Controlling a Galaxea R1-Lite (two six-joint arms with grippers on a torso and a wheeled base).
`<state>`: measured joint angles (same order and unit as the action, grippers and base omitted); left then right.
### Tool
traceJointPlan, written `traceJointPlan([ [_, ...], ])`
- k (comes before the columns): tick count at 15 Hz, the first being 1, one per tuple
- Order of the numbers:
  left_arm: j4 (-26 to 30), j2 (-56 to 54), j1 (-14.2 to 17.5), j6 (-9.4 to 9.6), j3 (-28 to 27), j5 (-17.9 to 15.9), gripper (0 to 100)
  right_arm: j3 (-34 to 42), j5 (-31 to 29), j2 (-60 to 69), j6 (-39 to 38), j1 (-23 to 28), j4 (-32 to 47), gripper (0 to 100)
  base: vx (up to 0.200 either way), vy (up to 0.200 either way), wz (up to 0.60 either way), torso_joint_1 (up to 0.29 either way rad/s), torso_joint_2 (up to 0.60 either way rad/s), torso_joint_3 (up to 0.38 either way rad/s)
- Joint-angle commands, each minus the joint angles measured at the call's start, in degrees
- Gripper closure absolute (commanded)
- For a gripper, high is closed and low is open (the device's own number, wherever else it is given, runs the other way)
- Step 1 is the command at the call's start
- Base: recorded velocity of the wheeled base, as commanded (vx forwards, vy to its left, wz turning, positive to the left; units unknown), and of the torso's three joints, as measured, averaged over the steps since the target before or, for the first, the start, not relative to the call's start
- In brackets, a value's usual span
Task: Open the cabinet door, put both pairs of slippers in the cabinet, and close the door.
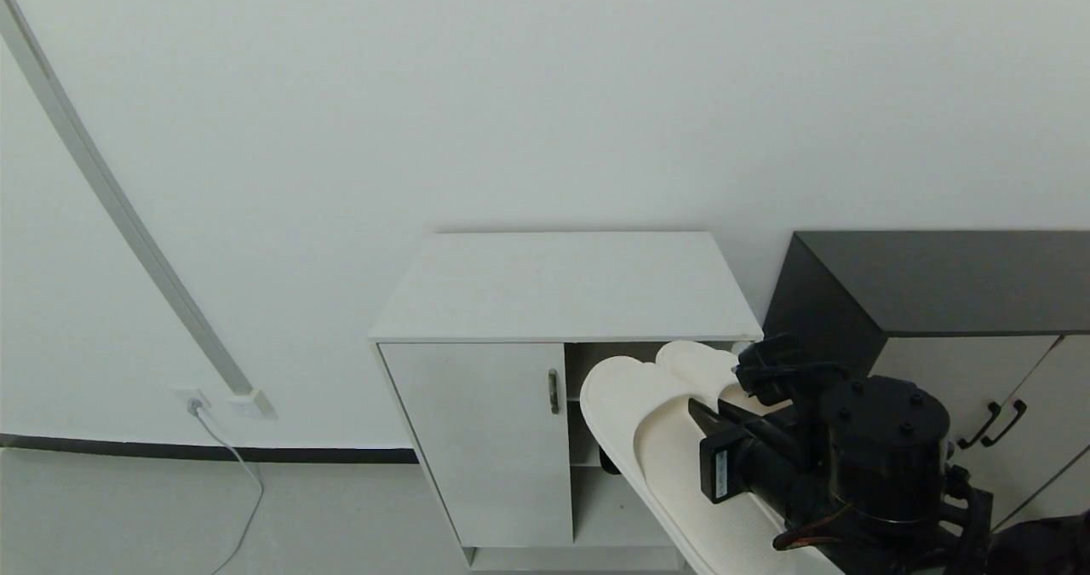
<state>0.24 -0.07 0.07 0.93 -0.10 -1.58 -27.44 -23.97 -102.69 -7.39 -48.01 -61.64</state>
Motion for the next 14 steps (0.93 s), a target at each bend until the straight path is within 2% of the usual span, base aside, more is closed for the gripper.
traceJointPlan([
  [1,0.0,0.1,0.0,0.04,0.0,0.0,100,0.6,0.1,-0.6,0.0,-0.2,-0.1,100,0.000,0.000,0.00,0.000,0.00,0.000],
  [4,0.0,0.1,0.0,0.04,0.0,0.0,100,0.5,0.1,-0.8,0.0,-0.2,-0.1,100,0.000,0.000,0.00,-0.037,0.08,0.043],
  [14,0.0,0.1,0.0,0.04,0.0,0.0,100,0.5,0.0,-1.2,0.0,-0.3,-0.2,100,0.000,0.000,0.00,-0.159,0.35,0.194],
])
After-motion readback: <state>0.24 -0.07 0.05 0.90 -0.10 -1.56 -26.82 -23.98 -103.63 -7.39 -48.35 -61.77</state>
